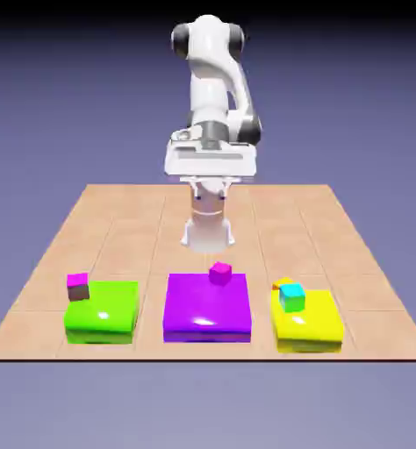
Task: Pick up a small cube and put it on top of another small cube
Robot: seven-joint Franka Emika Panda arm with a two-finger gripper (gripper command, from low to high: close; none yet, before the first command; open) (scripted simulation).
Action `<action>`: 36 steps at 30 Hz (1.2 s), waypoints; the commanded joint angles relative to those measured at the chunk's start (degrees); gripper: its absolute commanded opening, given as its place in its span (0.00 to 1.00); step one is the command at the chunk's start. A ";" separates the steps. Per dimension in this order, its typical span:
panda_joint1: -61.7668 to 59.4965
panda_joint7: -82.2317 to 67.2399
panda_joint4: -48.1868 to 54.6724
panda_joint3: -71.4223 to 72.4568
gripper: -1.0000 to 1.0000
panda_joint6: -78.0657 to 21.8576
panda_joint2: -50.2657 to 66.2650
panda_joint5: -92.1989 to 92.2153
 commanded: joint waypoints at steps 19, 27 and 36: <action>24.58 -11.59 -4.76 11.93 0.50 15.39 39.45 18.46; 22.89 -11.25 -0.52 12.35 0.00 24.20 52.45 16.08; 25.05 -11.68 -5.94 11.81 0.00 12.96 35.86 19.11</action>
